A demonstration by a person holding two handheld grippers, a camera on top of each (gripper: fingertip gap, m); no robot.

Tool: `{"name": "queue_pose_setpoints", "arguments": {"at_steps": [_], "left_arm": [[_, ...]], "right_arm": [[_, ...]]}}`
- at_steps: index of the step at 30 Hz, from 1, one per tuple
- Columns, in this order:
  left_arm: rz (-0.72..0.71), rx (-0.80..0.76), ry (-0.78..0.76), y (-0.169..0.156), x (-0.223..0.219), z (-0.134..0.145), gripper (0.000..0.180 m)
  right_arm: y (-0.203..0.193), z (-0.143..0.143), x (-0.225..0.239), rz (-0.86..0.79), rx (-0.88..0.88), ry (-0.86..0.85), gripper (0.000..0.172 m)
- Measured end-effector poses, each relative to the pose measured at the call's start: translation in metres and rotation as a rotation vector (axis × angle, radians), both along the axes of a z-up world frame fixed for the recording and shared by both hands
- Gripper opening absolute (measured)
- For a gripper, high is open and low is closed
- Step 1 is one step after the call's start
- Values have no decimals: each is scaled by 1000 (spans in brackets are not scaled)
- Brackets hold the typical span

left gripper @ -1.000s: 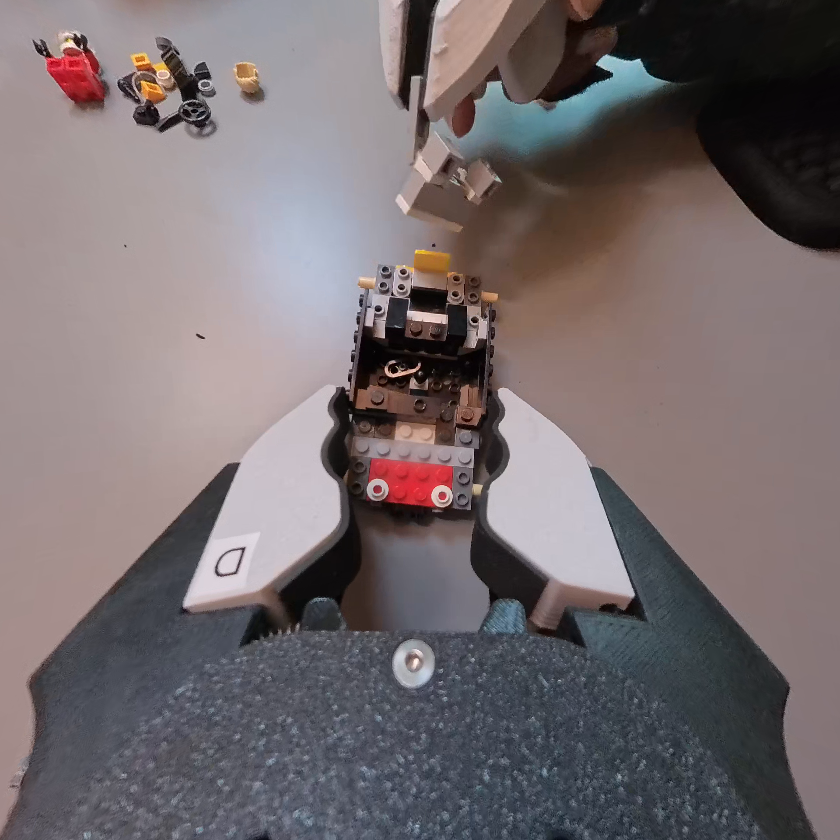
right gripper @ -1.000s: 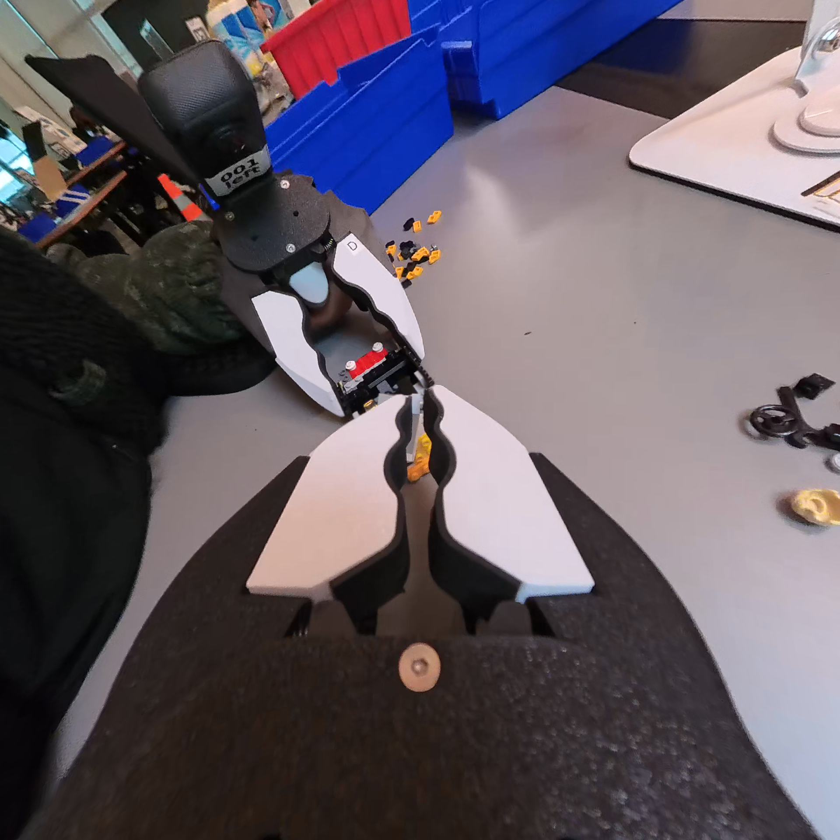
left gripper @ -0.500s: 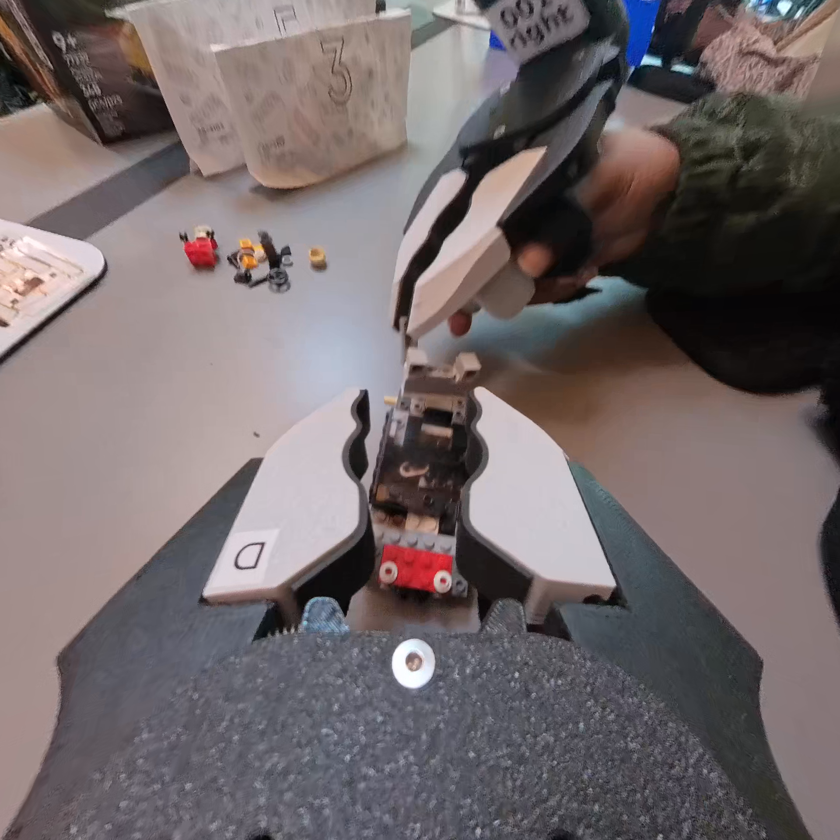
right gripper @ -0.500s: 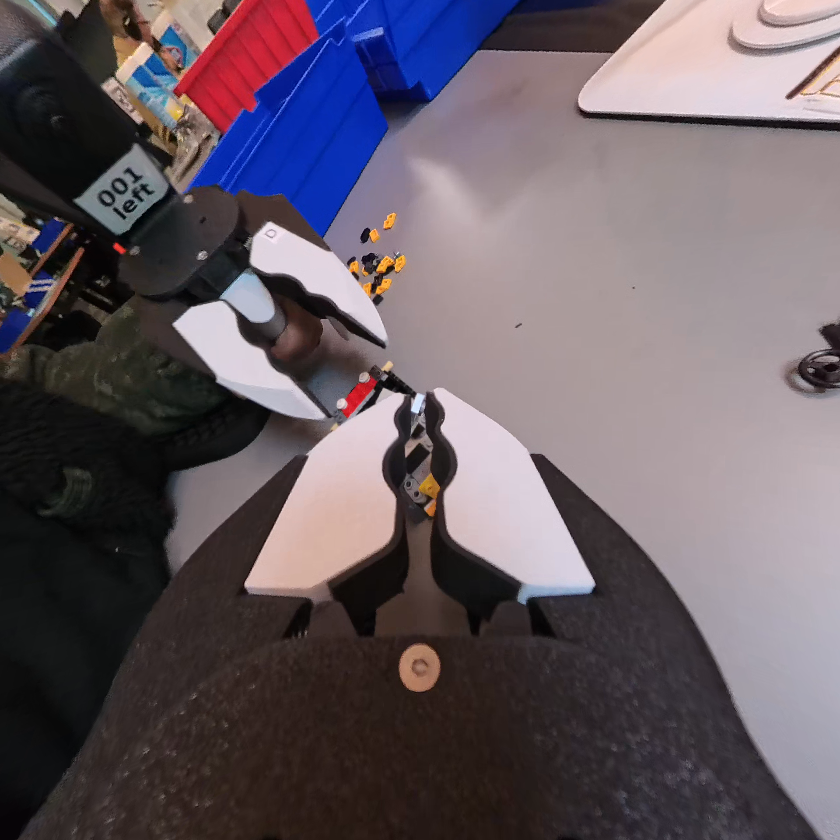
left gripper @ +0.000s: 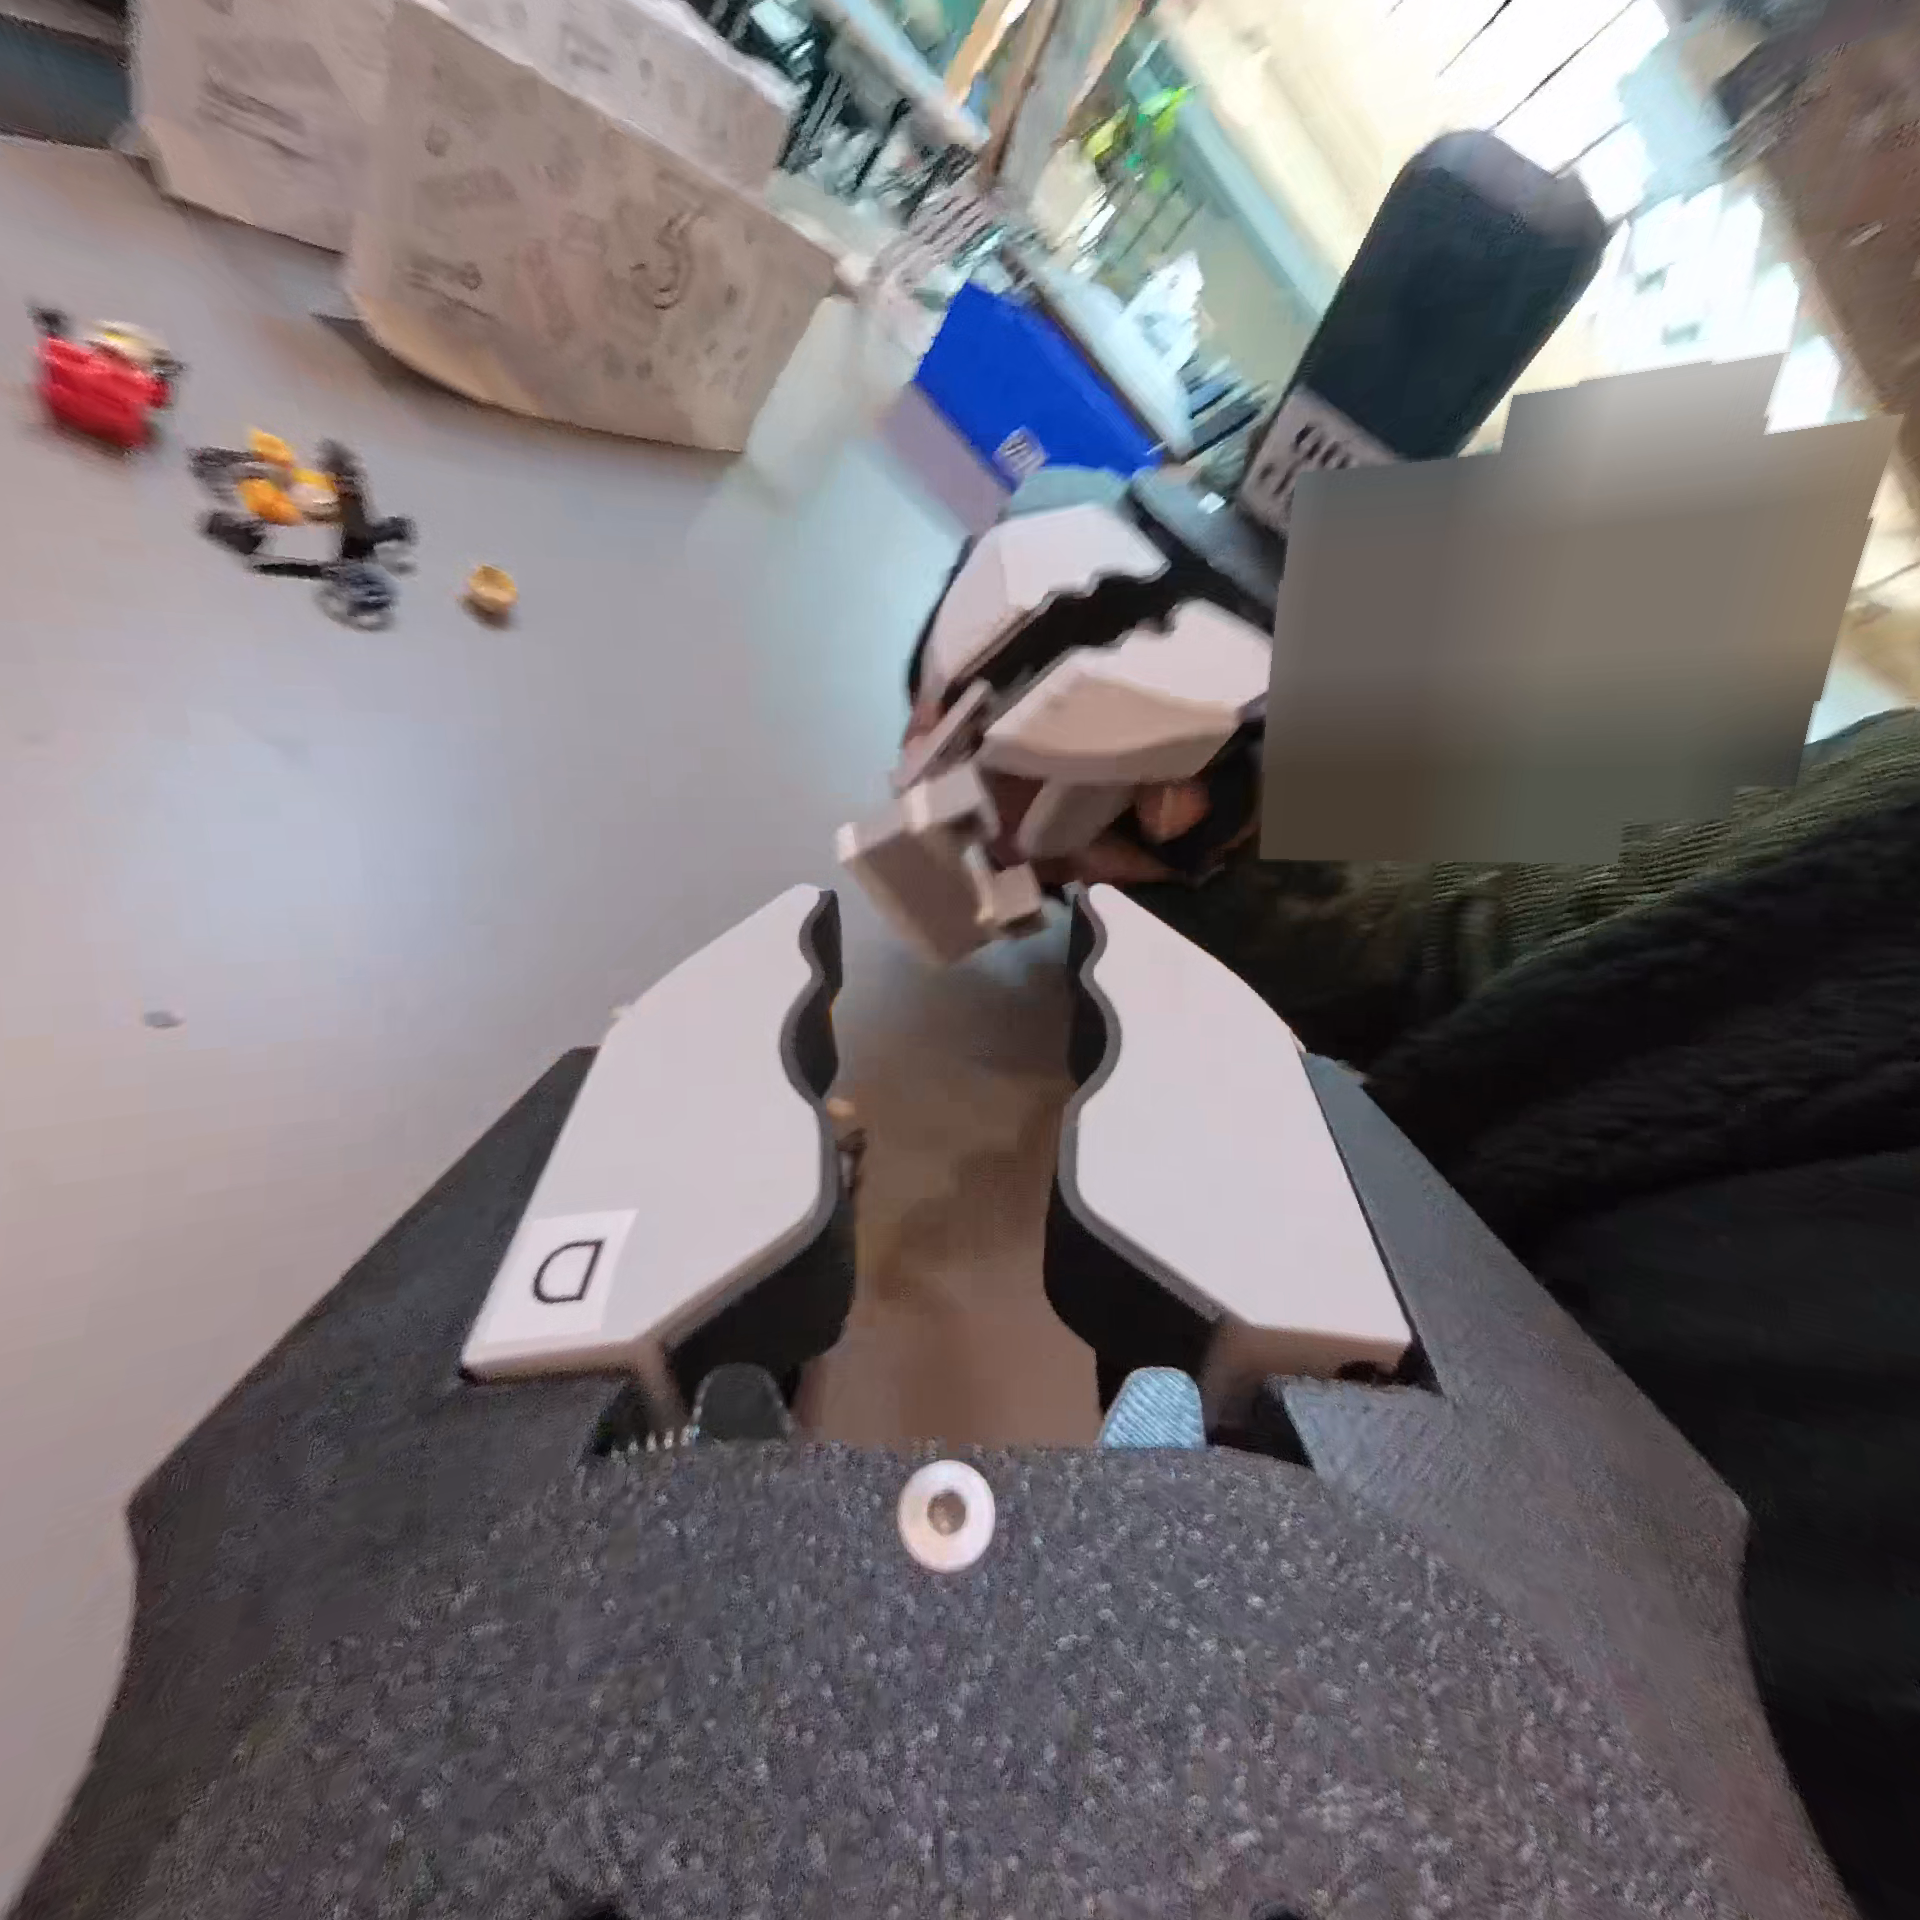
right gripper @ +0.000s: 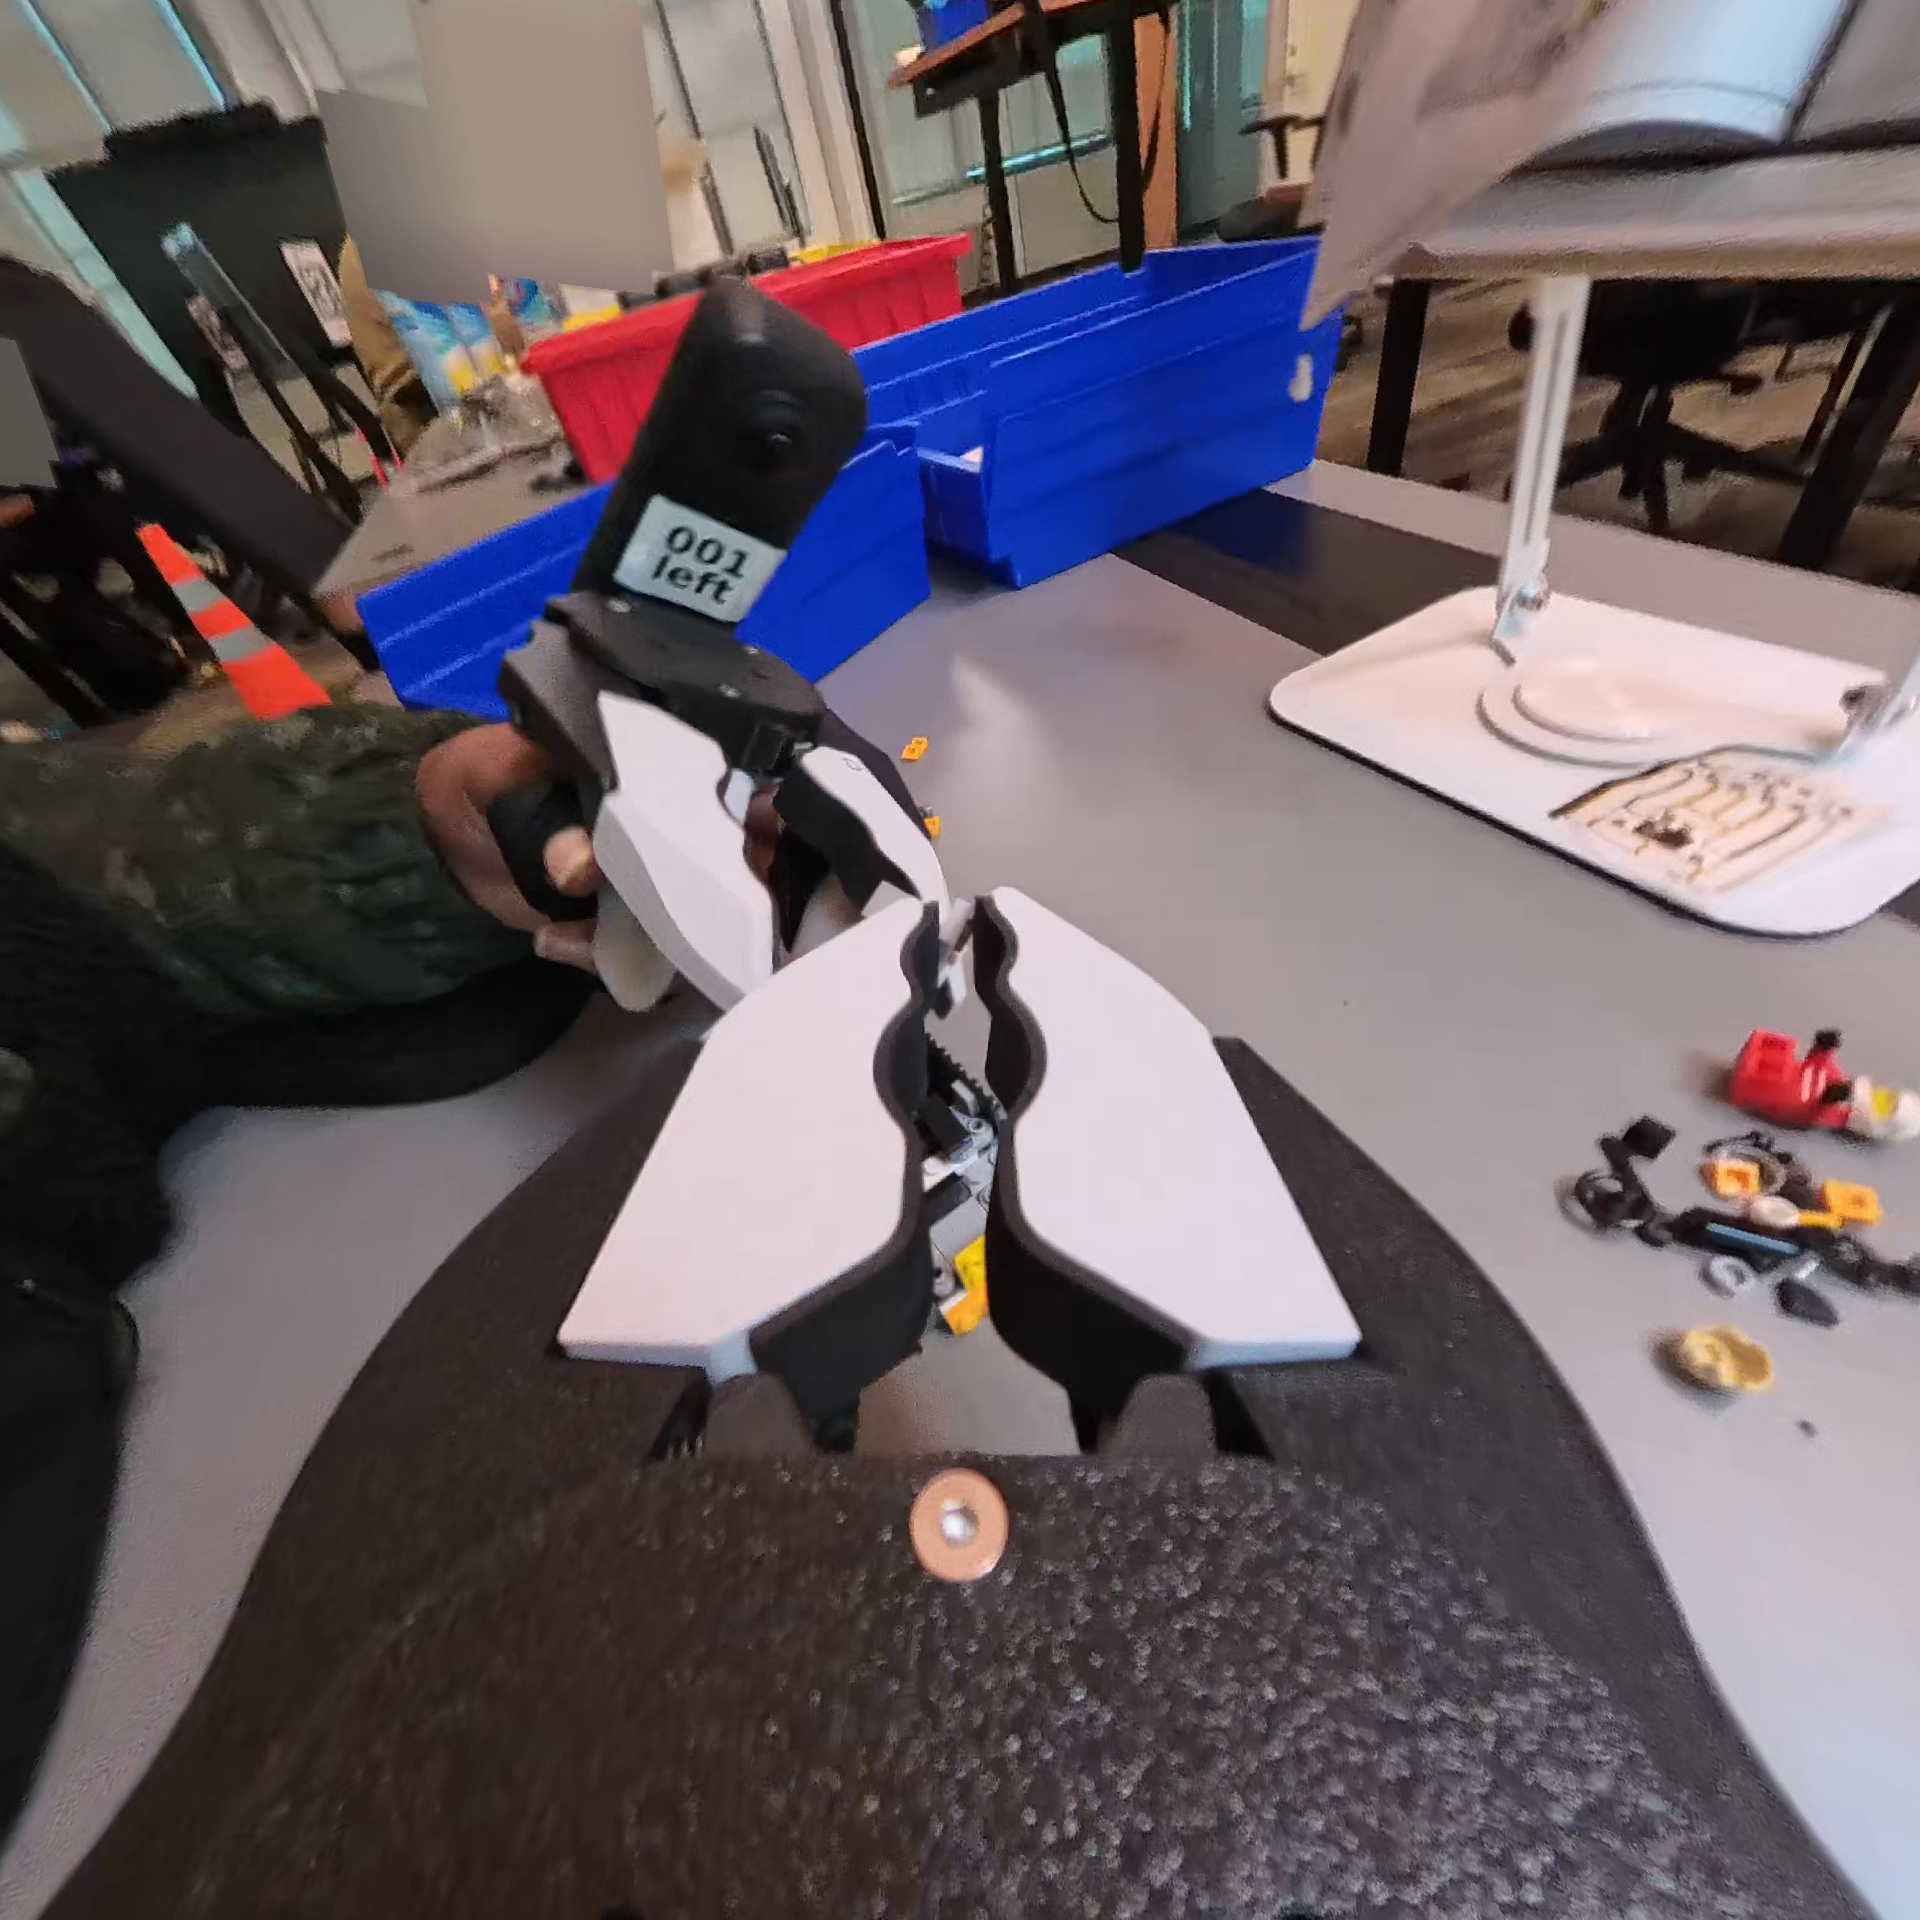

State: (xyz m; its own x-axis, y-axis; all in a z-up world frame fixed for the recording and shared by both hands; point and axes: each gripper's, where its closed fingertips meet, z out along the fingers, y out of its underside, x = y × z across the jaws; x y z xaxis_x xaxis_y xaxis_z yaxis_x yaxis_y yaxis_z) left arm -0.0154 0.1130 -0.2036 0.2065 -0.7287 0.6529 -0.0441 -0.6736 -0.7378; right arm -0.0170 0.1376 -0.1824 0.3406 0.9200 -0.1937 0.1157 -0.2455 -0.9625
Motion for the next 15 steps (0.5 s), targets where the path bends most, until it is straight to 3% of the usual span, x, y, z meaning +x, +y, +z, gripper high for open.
{"name": "queue_pose_setpoints", "arguments": {"at_steps": [4,12,15], "left_arm": [[1,-111,-157,5,-6,15,40],[-31,106,-42,-8,3,14,26],[-23,182,-43,-10,1,21,26]], "right_arm": [[-6,6,-1,-7,156,-45,6],[-19,18,-6,55,168,43,5],[-21,24,-5,86,94,107,5]]}}
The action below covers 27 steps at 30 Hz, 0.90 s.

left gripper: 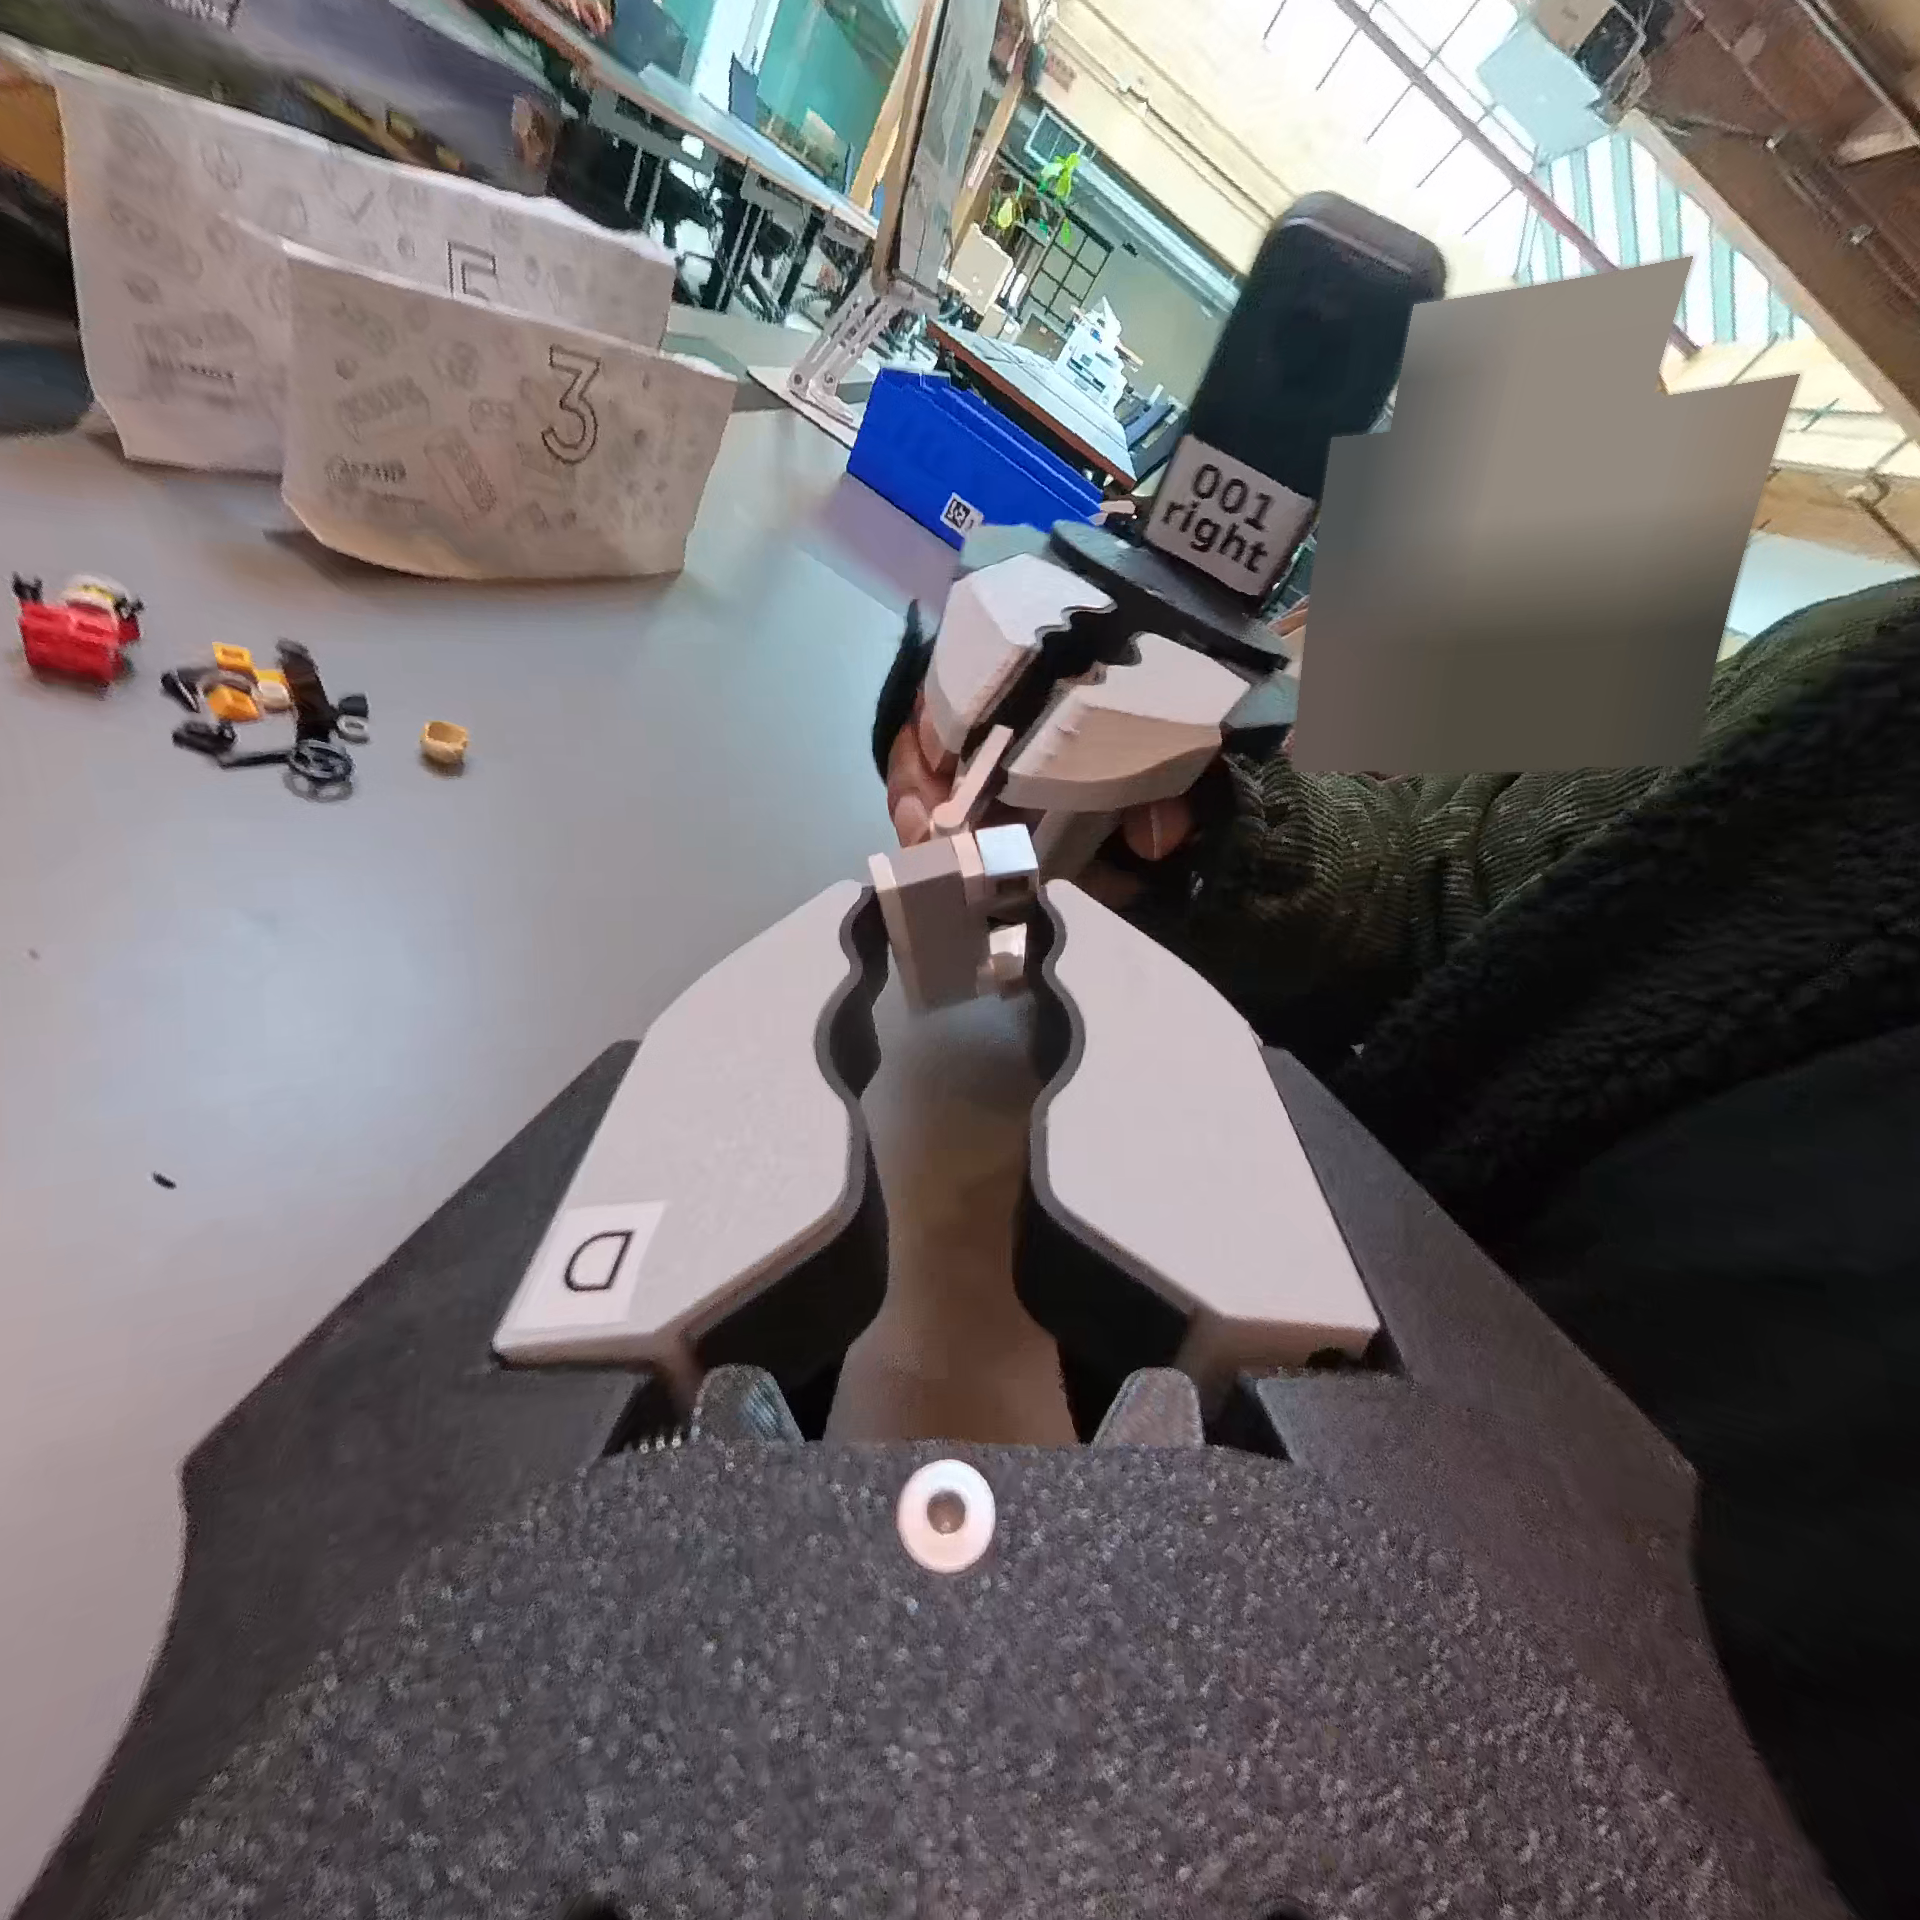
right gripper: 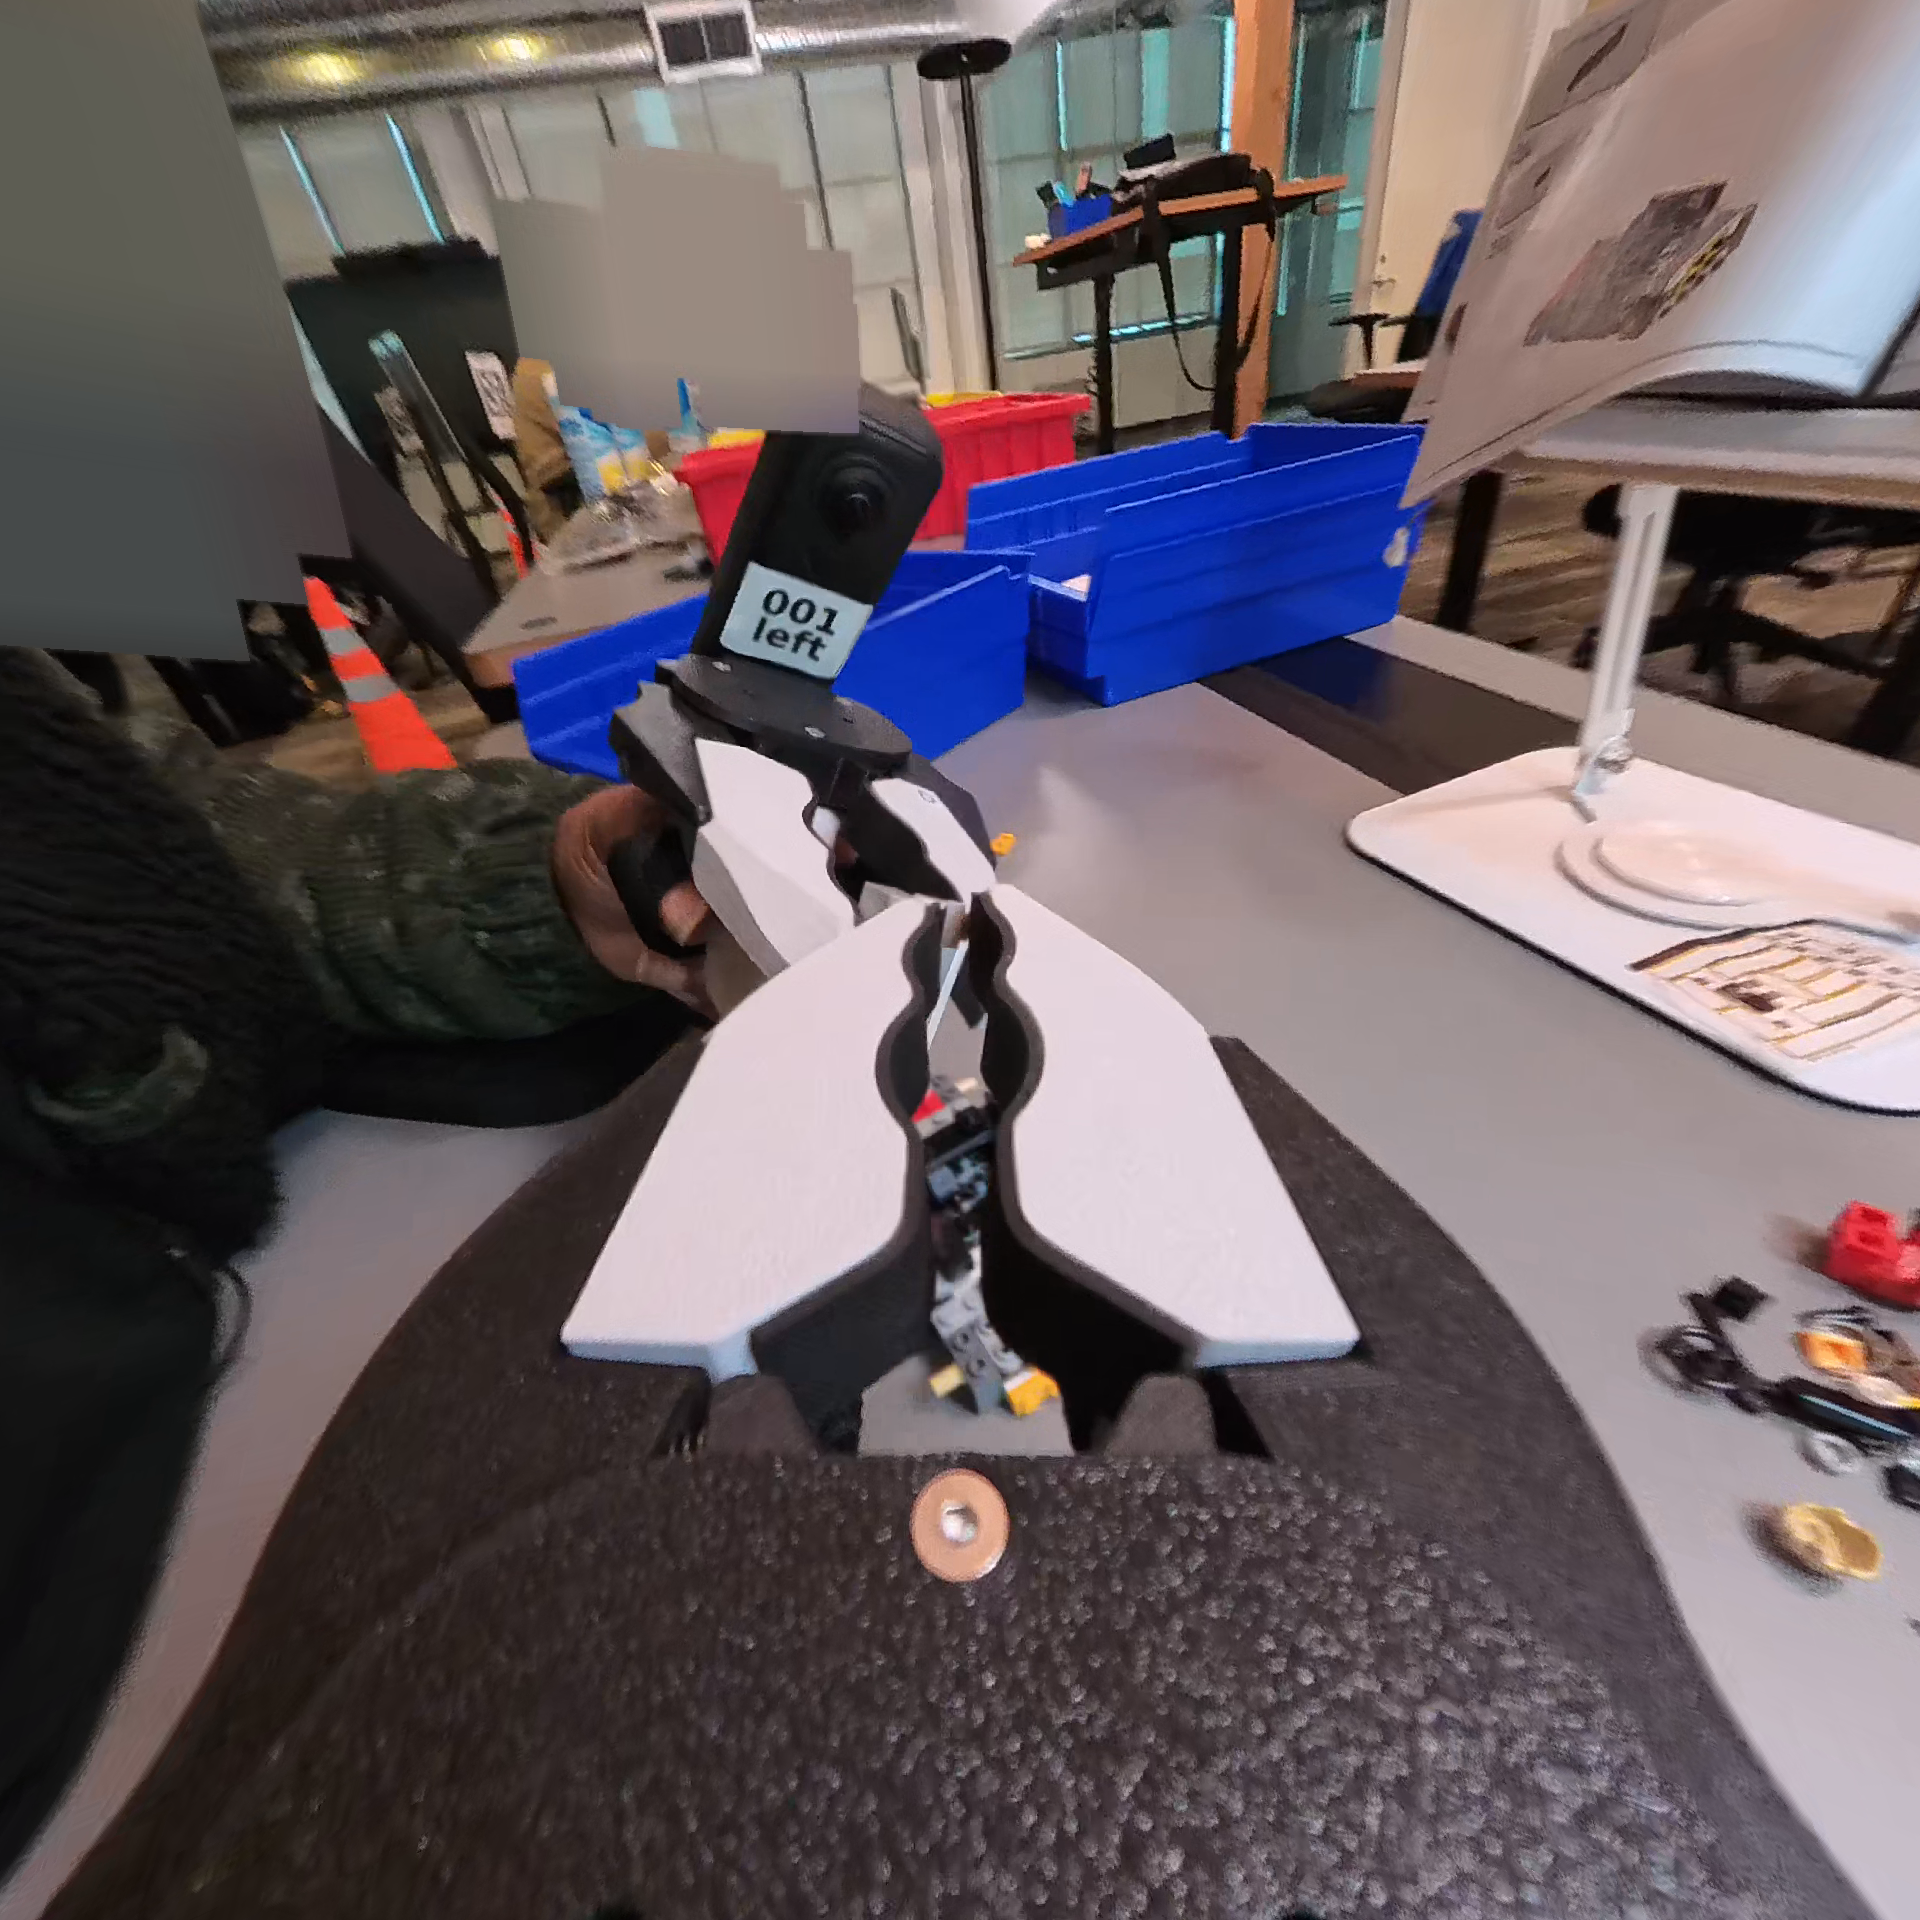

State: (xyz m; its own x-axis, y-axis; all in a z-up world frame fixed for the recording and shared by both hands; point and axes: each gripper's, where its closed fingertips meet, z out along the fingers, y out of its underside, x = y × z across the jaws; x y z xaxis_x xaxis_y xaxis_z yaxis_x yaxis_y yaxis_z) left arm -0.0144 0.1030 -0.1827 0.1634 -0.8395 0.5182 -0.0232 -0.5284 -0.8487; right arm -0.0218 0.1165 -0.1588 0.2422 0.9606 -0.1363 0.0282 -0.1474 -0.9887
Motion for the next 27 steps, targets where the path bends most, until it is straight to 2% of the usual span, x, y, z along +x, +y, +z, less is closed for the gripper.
{"name": "queue_pose_setpoints", "arguments": {"at_steps": [5,8,10,19,22,24,27], "left_arm": [[5,135,2,-6,-1,8,24],[24,179,-32,-5,-5,17,19],[35,227,2,-4,-5,15,19],[24,195,-13,-4,-3,16,18],[31,186,-103,-6,-14,30,18],[77,216,-57,1,-21,24,18],[53,148,-47,5,-18,14,18]], "right_arm": [[-5,6,3,102,-152,108,5],[-5,6,6,130,-180,114,4],[-7,5,7,135,-157,103,4],[-6,3,11,157,-156,72,4],[23,-1,36,38,-195,105,4],[23,-1,45,43,-168,98,4],[11,0,30,76,-140,76,4]]}}
